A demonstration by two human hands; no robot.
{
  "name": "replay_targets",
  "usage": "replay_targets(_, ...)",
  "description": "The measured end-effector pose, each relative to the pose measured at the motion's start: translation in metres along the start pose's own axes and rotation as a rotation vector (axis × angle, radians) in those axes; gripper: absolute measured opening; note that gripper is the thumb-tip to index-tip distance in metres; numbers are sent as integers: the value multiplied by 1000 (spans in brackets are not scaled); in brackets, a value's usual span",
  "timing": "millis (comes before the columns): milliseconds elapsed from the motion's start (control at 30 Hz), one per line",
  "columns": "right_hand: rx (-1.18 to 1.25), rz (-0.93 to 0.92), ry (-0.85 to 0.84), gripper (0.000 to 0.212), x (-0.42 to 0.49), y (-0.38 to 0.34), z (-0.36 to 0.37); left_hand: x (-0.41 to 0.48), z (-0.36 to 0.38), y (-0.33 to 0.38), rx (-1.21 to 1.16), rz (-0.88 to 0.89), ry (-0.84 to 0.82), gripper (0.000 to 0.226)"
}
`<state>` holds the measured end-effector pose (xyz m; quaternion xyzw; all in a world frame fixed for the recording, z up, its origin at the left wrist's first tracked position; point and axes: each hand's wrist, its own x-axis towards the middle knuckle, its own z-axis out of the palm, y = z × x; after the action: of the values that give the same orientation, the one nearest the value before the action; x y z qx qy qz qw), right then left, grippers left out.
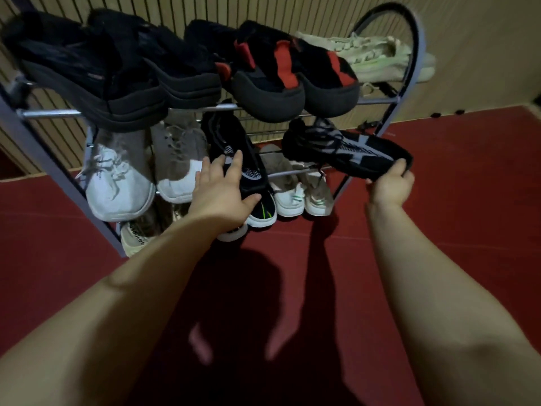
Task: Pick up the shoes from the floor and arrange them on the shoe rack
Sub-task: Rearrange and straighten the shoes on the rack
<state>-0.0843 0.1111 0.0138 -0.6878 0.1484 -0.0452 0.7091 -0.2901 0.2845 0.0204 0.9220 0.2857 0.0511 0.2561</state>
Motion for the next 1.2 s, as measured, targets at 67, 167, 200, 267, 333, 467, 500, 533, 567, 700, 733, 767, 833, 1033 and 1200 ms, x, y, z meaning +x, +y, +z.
replay_targets(67, -119, -62, 36, 49, 14, 0, -32, 0, 5, 13, -40, 26, -10, 83)
replay_targets(167, -113, -89, 42, 53, 21, -6, -68, -3, 14, 38, -76, 104, -62, 84)
replay_targets(200, -100, -94, 45, 52, 23, -9, -77, -4, 17, 46, -88, 136, -84, 84)
replay_targets(267, -96, -79, 20, 49, 28, -17, -95, -4, 22, 59, -130, 206, -124, 86)
replay_targets(333, -45, -31, -82, 37, 29, -26, -109, -4, 25, 68, -200, 297, -176, 88)
replay_targets(467, -68, 55, -349, 18, 17, -33, -110, -15, 19, 83, -330, 450, -524, 93)
replay_targets(500, -85, 56, -400, 19, 12, -34, -107, -19, 18, 85, -374, 453, -637, 96)
replay_targets(533, -93, 60, -444, 21, 8, -34, -103, -22, 17, 84, -423, 441, -722, 98)
replay_targets(567, -90, 67, -486, 22, 4, -35, -98, -25, 16, 83, -469, 427, -769, 100)
replay_targets(700, -109, 83, -633, 22, -9, -29, -79, -34, 17, 67, -585, 400, -718, 102)
replay_targets(733, -115, 88, -655, 22, -12, -26, -73, -36, 16, 63, -573, 404, -683, 104)
replay_targets(767, -119, 97, -667, 22, -17, -25, -67, -37, 15, 60, -561, 405, -659, 106)
replay_targets(833, -148, 122, -692, 23, -27, -21, -53, -40, 10, 52, -552, 368, -646, 108)
replay_targets(1033, -255, 203, -708, 49, -57, 1, -20, -51, 5, 13, -782, 143, -624, 95)
replay_targets(1200, -246, 522, -759, 60, -81, 49, 11, -61, -8, -34, -823, 38, -475, 93)
